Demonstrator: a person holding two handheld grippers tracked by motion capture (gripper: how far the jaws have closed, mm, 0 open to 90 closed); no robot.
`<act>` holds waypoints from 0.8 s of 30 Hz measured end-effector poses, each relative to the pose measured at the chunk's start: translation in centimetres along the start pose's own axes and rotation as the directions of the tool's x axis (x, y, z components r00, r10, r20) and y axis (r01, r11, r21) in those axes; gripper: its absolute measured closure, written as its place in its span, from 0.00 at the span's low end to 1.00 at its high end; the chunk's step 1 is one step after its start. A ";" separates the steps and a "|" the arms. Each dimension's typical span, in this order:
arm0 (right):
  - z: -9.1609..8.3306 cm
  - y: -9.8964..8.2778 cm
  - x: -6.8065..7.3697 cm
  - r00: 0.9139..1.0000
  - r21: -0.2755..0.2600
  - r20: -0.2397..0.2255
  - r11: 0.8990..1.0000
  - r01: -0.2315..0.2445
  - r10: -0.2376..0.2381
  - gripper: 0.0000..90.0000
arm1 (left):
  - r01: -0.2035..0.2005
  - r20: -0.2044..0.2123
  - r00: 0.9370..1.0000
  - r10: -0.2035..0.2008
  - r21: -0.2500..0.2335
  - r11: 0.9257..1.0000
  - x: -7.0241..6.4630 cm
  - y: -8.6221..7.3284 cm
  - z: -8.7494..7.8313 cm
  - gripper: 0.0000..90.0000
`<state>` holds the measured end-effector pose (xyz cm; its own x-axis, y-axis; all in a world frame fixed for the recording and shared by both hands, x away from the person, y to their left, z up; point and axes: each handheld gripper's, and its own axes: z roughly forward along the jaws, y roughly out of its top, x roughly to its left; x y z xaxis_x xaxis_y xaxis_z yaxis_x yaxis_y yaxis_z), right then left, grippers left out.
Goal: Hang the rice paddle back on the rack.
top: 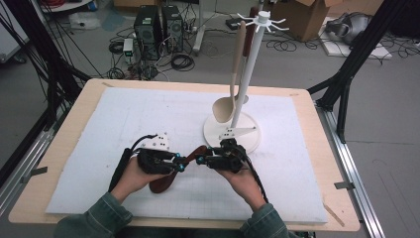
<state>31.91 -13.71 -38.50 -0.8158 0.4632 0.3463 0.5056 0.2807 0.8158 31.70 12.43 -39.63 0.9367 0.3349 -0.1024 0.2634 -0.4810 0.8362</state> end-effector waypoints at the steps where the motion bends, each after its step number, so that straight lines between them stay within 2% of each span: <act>1: 0.0 0.0 0.0 1.000 -0.006 -0.005 1.000 -0.002 0.002 0.72 | 0.001 -0.002 1.000 -0.001 0.000 1.000 0.0 0.0 0.0 0.86; 6: 0.0 0.3 0.1 1.000 -0.017 -0.026 1.000 0.002 -0.002 0.74 | 0.008 0.023 1.000 -0.007 -0.014 1.000 0.2 0.0 -0.5 0.85; 8: -0.1 0.4 0.1 0.999 -0.020 -0.034 1.000 0.003 -0.003 0.75 | 0.019 0.049 0.999 -0.018 -0.023 1.000 0.3 -0.1 -0.6 0.83; 10: -0.1 0.4 0.2 0.999 -0.023 -0.042 1.000 0.009 -0.009 0.75 | 0.036 0.081 0.996 -0.034 -0.020 0.999 0.5 -0.3 -0.8 0.78; 15: -0.1 0.8 0.4 0.998 -0.027 -0.060 0.999 0.020 -0.021 0.77 | 0.063 0.128 0.990 -0.060 -0.020 0.998 1.1 -0.6 -1.4 0.76; 18: -0.1 1.1 0.7 0.997 -0.032 -0.073 0.999 0.024 -0.026 0.78 | 0.060 0.119 0.991 -0.057 -0.026 0.998 1.2 -0.6 -1.7 0.83; 24: 0.1 1.6 1.0 0.996 -0.067 -0.081 0.997 0.029 -0.034 0.78 | 0.055 0.112 0.992 -0.050 -0.043 0.998 1.1 -0.2 -2.0 0.85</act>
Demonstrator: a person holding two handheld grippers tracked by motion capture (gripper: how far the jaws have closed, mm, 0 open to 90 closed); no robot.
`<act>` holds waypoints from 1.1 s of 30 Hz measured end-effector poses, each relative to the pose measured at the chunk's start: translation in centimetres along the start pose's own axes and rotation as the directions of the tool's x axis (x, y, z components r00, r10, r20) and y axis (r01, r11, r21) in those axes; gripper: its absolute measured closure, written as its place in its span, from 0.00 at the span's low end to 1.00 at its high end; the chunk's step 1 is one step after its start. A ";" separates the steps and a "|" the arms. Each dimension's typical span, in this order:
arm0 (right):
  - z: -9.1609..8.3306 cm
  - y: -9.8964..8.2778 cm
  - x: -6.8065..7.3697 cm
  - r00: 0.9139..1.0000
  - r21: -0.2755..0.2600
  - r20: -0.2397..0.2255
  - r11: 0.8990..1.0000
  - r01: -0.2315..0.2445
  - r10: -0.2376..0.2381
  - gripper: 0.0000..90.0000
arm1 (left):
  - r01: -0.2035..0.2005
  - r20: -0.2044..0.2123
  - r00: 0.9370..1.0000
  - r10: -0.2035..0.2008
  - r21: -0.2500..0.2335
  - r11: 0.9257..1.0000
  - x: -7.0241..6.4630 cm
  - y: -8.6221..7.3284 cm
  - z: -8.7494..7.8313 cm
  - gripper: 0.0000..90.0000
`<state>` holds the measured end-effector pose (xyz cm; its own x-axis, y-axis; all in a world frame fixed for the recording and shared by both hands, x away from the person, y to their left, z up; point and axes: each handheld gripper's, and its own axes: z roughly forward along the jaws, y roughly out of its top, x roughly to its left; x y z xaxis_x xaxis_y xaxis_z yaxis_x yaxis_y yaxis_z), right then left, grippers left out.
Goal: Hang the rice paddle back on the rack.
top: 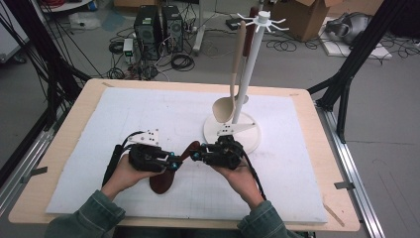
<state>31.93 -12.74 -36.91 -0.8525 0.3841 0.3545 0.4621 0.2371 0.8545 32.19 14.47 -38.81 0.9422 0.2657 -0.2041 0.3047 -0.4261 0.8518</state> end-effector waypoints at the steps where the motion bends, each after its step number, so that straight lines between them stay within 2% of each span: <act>1: 0.1 0.1 0.1 1.000 0.002 -0.003 1.000 -0.002 0.002 0.78 | -0.006 -0.001 1.000 0.006 0.001 1.000 0.0 0.1 0.0 0.85; 10: 0.6 0.3 0.4 1.000 -0.004 -0.017 1.000 0.010 -0.011 0.78 | -0.015 -0.009 1.000 0.015 -0.026 1.000 -0.5 0.8 0.5 0.85; 13: 0.4 0.3 0.4 1.000 -0.004 -0.025 1.000 0.002 -0.003 0.80 | -0.011 0.006 1.000 0.012 -0.027 1.000 -0.5 0.7 0.5 0.84; 15: 0.4 0.3 0.3 0.999 -0.014 -0.046 1.000 -0.004 0.004 0.82 | -0.002 0.031 1.000 0.003 -0.033 0.999 -0.3 0.7 0.4 0.83; 18: 0.2 0.4 0.4 0.998 -0.025 -0.069 1.000 -0.011 0.010 0.84 | 0.009 0.041 0.999 -0.008 -0.024 1.000 -0.3 0.6 0.3 0.80; 21: 0.0 0.7 0.5 0.997 -0.032 -0.073 0.999 -0.003 0.001 0.85 | 0.007 0.043 0.999 -0.007 -0.022 1.000 -0.2 0.5 0.3 0.78; 26: -0.1 1.3 1.0 0.997 -0.028 -0.068 0.999 0.038 -0.040 0.85 | 0.009 0.045 0.999 -0.008 -0.023 1.000 -0.2 0.5 0.2 0.78; 29: -0.2 1.5 1.1 0.997 -0.030 -0.071 0.999 0.041 -0.043 0.86 | -0.001 0.052 0.999 0.003 -0.022 1.000 -0.3 0.6 0.3 0.78; 33: -0.4 1.8 1.3 0.996 -0.033 -0.067 0.998 0.056 -0.058 0.86 | 0.007 0.064 0.998 -0.005 -0.035 0.999 -0.5 0.7 0.4 0.78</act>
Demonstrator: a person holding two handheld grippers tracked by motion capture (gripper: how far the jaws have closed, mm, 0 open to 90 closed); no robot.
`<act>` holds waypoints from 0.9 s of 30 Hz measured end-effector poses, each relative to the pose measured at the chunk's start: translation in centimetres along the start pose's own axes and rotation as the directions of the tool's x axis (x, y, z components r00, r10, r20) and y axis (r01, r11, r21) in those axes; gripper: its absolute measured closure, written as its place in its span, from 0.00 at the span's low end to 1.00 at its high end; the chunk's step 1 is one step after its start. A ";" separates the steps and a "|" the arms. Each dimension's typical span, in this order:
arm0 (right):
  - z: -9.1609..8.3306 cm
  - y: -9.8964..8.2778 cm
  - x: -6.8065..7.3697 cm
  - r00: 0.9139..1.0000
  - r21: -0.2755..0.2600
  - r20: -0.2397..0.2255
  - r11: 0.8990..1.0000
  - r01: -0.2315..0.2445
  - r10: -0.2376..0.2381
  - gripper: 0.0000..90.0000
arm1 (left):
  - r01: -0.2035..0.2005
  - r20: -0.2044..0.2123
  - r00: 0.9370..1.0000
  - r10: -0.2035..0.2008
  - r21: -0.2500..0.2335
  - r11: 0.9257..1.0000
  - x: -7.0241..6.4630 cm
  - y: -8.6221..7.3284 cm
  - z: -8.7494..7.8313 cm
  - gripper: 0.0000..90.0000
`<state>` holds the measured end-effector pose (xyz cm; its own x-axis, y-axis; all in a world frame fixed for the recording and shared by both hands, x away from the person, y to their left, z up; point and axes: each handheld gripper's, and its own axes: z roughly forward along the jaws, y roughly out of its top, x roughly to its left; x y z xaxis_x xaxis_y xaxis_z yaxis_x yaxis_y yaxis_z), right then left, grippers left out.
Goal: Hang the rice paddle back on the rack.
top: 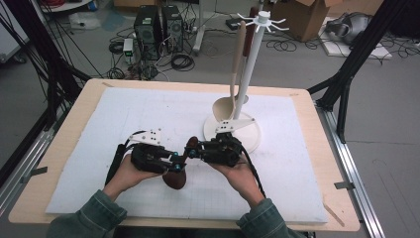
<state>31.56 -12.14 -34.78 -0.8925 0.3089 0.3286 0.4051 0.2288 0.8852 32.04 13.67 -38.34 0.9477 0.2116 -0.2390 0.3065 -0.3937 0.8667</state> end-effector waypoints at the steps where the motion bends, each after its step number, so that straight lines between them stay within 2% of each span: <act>1: 0.0 0.1 0.1 1.000 -0.001 0.001 1.000 0.003 -0.003 0.86 | -0.001 -0.004 1.000 0.001 -0.001 1.000 0.0 0.0 0.1 0.78; 6: 0.1 0.2 0.3 1.000 -0.001 0.012 1.000 0.026 -0.026 0.85 | -0.013 -0.011 1.000 0.013 -0.009 1.000 -0.2 0.2 0.3 0.81; 13: 0.5 -0.2 0.4 0.999 -0.001 0.017 0.999 0.034 -0.034 0.79 | -0.021 -0.017 1.000 0.021 -0.009 1.000 -0.2 0.2 0.0 0.83; 22: 1.6 -1.0 0.2 0.999 0.005 0.005 0.999 0.032 -0.032 0.83 | -0.023 -0.017 1.000 0.023 -0.011 1.000 -0.2 0.1 -0.1 0.83; 27: 1.8 -0.9 0.3 0.999 -0.001 -0.003 0.999 0.041 -0.041 0.85 | -0.026 -0.024 0.999 0.027 0.014 1.000 -0.1 -0.1 -0.4 0.77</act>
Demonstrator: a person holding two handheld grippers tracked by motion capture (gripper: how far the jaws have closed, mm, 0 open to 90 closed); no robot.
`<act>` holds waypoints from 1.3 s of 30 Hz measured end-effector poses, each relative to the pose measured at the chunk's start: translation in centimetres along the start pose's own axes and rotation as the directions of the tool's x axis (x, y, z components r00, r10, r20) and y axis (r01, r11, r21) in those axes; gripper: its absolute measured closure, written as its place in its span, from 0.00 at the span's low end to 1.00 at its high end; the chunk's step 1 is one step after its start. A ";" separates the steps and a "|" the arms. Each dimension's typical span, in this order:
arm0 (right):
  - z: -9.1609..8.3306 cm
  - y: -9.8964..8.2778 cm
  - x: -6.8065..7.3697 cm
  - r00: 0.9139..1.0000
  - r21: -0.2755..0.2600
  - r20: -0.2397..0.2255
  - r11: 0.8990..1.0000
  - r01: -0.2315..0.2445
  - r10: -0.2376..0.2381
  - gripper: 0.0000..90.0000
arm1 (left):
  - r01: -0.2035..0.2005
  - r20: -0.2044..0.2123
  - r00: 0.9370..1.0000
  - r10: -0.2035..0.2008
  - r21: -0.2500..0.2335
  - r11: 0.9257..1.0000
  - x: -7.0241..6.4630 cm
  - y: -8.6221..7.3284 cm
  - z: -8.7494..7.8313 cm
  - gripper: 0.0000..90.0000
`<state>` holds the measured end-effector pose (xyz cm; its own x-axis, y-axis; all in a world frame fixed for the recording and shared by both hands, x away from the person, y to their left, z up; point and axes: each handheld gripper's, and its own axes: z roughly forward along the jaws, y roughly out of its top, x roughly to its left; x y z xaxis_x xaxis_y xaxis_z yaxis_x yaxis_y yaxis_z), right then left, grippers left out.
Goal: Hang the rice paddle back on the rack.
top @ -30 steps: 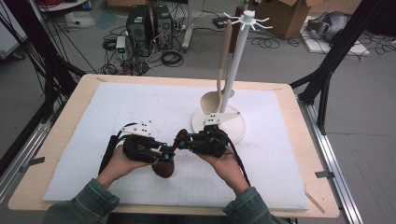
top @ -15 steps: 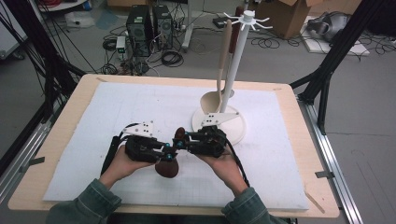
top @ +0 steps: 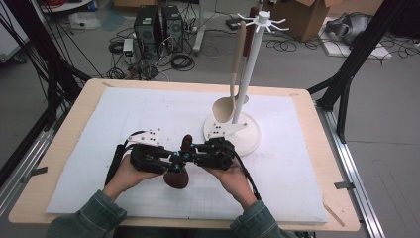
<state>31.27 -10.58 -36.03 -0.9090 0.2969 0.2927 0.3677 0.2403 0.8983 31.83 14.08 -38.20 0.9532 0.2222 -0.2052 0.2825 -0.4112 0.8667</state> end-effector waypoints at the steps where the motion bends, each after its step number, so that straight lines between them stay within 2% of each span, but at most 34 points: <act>1: 0.0 0.0 0.0 1.000 -0.002 0.001 1.000 0.003 -0.003 0.85 | -0.001 -0.004 1.000 0.001 0.004 1.000 0.0 -0.1 -0.1 0.77; 4: -0.2 0.2 0.0 1.000 -0.003 0.006 1.000 0.012 -0.012 0.85 | 0.005 -0.009 1.000 -0.005 -0.005 1.000 0.1 -0.1 -0.3 0.77; 11: -0.2 0.3 0.2 1.000 0.000 0.018 1.000 0.017 -0.017 0.84 | -0.013 -0.012 1.000 0.013 -0.003 1.000 -0.1 0.0 0.1 0.80; 20: 0.3 0.1 0.1 1.000 -0.024 0.011 1.000 0.011 -0.011 0.83 | -0.012 -0.015 1.000 0.012 -0.004 1.000 0.0 -0.2 -0.2 0.81; 29: 1.1 -0.2 -0.2 1.000 -0.008 0.001 1.000 0.002 -0.002 0.83 | -0.007 -0.018 1.000 0.007 -0.006 1.000 0.1 -0.4 -0.3 0.82; 39: 0.9 -0.2 -0.4 1.000 0.000 0.003 1.000 0.004 -0.004 0.85 | -0.024 -0.037 0.999 0.024 -0.002 1.000 0.0 -0.5 -0.9 0.74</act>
<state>31.75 -9.92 -36.60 -0.9098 0.2985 0.2883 0.3643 0.2414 0.8995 31.55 15.07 -38.19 0.9549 0.2450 -0.1677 0.2595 -0.4146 0.8722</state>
